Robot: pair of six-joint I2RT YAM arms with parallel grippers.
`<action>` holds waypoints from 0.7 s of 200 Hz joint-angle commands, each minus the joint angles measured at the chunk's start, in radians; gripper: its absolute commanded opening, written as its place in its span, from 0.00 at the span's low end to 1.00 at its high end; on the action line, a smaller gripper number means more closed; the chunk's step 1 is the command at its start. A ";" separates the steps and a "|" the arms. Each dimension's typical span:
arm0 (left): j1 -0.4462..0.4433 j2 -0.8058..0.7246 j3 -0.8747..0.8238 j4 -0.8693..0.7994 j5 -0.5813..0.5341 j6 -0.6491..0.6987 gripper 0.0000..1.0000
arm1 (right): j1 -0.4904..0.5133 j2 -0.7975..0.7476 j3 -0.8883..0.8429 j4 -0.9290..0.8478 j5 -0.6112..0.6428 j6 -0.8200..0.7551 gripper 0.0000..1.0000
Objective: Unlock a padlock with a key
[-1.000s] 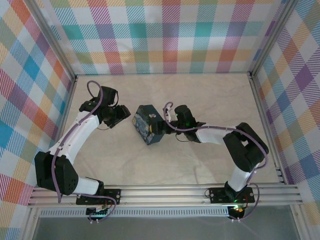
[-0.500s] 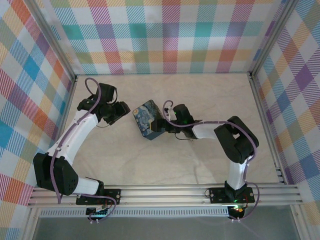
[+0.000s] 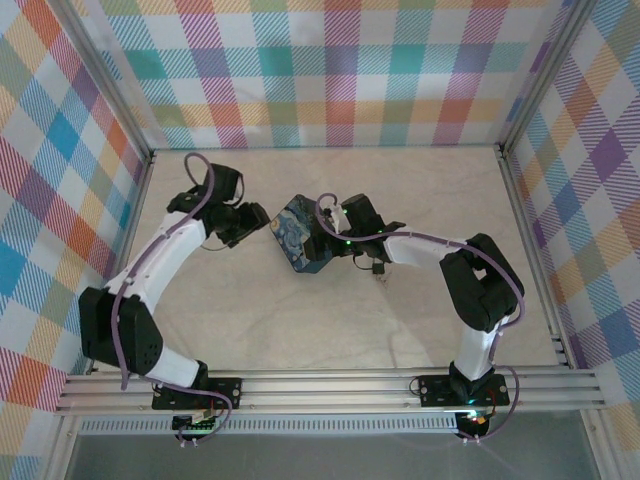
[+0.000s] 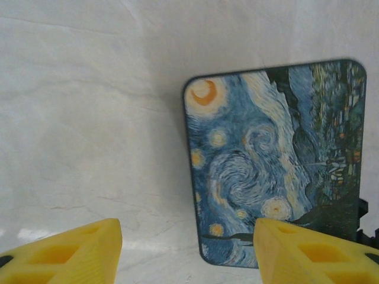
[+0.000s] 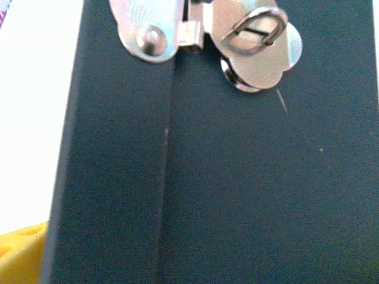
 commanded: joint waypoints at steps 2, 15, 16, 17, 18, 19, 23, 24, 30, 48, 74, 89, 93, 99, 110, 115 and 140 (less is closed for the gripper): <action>-0.066 0.080 0.010 0.097 0.049 0.009 0.61 | -0.002 0.021 -0.032 0.008 -0.057 0.033 1.00; -0.078 0.117 0.013 0.127 0.037 0.002 0.61 | -0.003 0.025 -0.032 0.014 -0.066 0.044 1.00; -0.079 0.120 0.014 0.129 0.036 0.002 0.61 | -0.003 0.025 -0.032 0.015 -0.066 0.045 1.00; -0.079 0.124 0.015 0.130 0.035 0.001 0.61 | -0.003 0.025 -0.032 0.016 -0.067 0.045 1.00; -0.079 0.127 0.014 0.132 0.034 0.002 0.61 | -0.003 0.025 -0.032 0.016 -0.068 0.045 1.00; -0.080 0.131 0.014 0.133 0.034 0.002 0.61 | -0.003 0.024 -0.033 0.016 -0.068 0.045 1.00; -0.081 0.142 0.017 0.139 0.032 0.000 0.61 | -0.003 0.023 -0.034 0.018 -0.068 0.047 1.00; -0.081 0.145 0.018 0.141 0.031 0.001 0.61 | -0.002 0.024 -0.034 0.018 -0.069 0.048 1.00; -0.083 0.159 0.018 0.154 0.031 0.000 0.61 | -0.004 0.024 -0.036 0.022 -0.070 0.048 1.00; -0.087 0.194 0.013 0.192 0.030 0.001 0.62 | -0.007 0.023 -0.043 0.028 -0.075 0.054 1.00; -0.087 0.238 -0.011 0.234 0.040 0.000 0.61 | -0.014 0.016 -0.051 0.041 -0.088 0.065 1.00; -0.089 0.257 -0.033 0.236 0.038 0.006 0.61 | -0.021 0.004 -0.055 0.042 -0.090 0.070 1.00; -0.089 0.260 -0.040 0.235 0.033 0.007 0.61 | -0.024 -0.002 -0.056 0.042 -0.091 0.070 1.00; -0.089 0.265 -0.048 0.233 0.024 0.013 0.61 | -0.029 -0.010 -0.058 0.040 -0.091 0.069 1.00; -0.089 0.274 -0.064 0.223 0.006 0.024 0.61 | -0.041 -0.028 -0.063 0.041 -0.098 0.073 1.00; -0.089 0.276 -0.072 0.221 -0.003 0.027 0.61 | -0.047 -0.038 -0.067 0.047 -0.105 0.077 1.00; -0.086 0.281 -0.091 0.203 -0.034 0.046 0.61 | -0.098 -0.084 -0.121 0.151 -0.198 0.160 1.00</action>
